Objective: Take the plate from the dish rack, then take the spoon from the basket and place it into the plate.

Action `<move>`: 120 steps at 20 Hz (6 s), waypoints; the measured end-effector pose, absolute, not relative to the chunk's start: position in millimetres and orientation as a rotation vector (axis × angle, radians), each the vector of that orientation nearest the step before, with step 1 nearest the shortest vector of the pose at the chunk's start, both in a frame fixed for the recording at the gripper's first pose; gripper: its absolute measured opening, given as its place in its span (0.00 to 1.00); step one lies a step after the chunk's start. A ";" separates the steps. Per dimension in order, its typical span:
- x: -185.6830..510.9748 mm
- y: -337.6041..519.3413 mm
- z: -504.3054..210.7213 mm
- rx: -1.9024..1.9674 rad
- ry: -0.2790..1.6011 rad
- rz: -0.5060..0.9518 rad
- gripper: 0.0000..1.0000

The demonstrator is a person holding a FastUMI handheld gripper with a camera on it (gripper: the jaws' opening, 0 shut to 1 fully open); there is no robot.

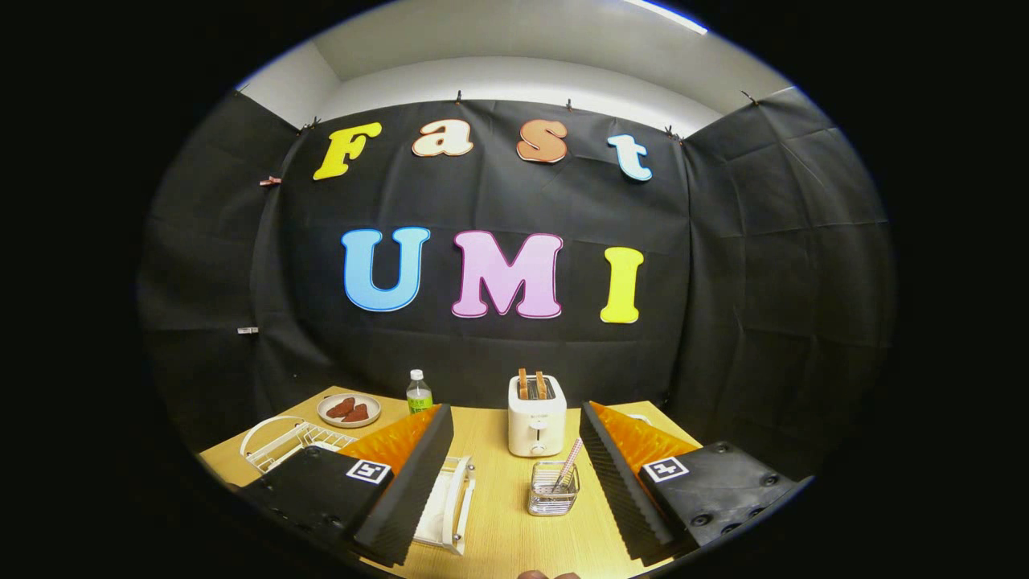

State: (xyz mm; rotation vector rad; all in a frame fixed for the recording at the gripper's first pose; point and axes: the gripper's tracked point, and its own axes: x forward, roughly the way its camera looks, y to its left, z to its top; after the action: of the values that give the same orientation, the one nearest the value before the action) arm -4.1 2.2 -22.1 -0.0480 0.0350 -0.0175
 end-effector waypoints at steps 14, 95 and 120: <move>56.3 67.0 -54.7 -0.082 0.236 0.121 0.98; -26.8 -110.3 -288.5 0.462 1.039 0.113 0.27; 102.9 -142.4 -236.2 0.281 0.640 0.174 0.99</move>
State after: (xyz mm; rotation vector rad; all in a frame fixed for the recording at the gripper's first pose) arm 102.9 -142.4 -236.2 0.2812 0.6403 0.1742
